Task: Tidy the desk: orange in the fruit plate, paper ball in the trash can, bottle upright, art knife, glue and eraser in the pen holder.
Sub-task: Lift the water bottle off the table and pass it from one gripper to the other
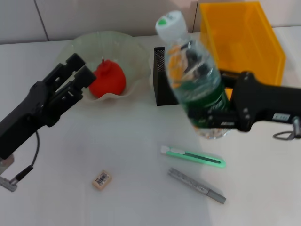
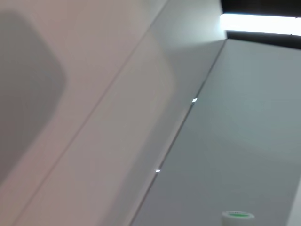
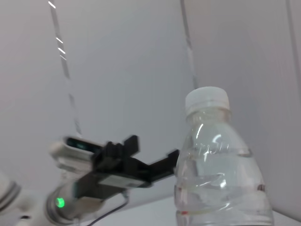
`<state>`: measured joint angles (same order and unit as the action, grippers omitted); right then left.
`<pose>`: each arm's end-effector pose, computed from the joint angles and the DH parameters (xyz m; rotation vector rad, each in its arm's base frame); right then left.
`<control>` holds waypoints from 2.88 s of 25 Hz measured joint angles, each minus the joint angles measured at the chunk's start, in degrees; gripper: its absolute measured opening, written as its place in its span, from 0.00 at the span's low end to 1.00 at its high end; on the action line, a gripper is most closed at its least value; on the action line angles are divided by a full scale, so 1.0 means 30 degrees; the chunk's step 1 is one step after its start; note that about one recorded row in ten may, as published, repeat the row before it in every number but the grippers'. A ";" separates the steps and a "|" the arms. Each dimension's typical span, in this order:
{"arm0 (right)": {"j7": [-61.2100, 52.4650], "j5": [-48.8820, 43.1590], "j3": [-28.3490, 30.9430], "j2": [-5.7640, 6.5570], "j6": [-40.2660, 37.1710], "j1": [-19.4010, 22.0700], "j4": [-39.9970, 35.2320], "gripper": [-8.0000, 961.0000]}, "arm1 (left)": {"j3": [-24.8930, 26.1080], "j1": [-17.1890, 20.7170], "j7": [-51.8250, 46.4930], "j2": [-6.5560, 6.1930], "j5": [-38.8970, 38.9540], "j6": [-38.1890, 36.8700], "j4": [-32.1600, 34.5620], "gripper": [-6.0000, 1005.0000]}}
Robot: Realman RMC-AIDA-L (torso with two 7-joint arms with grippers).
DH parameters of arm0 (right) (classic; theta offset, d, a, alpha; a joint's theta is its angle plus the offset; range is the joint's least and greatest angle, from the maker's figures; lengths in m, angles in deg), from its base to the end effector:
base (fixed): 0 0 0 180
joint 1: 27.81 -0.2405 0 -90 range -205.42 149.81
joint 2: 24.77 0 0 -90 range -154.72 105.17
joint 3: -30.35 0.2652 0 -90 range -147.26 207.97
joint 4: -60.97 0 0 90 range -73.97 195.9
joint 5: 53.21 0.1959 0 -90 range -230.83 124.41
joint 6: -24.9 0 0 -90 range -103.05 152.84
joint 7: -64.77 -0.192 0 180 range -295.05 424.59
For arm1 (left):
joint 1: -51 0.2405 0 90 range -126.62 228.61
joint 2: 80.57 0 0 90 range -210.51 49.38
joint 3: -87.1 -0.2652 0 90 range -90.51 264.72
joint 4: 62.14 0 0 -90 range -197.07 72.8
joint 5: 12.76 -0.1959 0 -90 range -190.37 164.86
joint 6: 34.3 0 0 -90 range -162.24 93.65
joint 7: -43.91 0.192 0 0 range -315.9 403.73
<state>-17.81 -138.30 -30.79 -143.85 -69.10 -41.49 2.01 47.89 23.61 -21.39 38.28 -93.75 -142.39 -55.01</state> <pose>0.1959 0.2910 -0.0038 -2.6638 0.3657 1.0298 -0.1974 0.2918 -0.0201 -2.2398 -0.7345 -1.7216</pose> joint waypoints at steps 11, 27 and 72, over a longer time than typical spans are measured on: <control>0.2272 -0.0375 -0.0680 -0.0050 -0.1253 -0.1906 0.3719 0.80 | -0.1520 -0.1408 0.0038 0.0022 -0.0205 -0.0813 -0.0228 0.81; 0.3055 -0.0630 -0.1217 -0.0107 -0.0857 -0.4104 0.6469 0.81 | -0.2202 -0.2057 0.0171 0.0035 -0.0219 -0.0786 -0.0177 0.81; 0.2179 -0.1617 -0.1623 -0.0011 -0.1187 -0.4693 0.6688 0.83 | -0.3438 -0.1950 0.0001 -0.0065 -0.0227 -0.0494 0.1302 0.43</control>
<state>-11.27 -143.15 -35.66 -143.88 -72.66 -55.57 22.07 37.58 17.76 -21.39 38.09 -94.43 -143.87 -51.11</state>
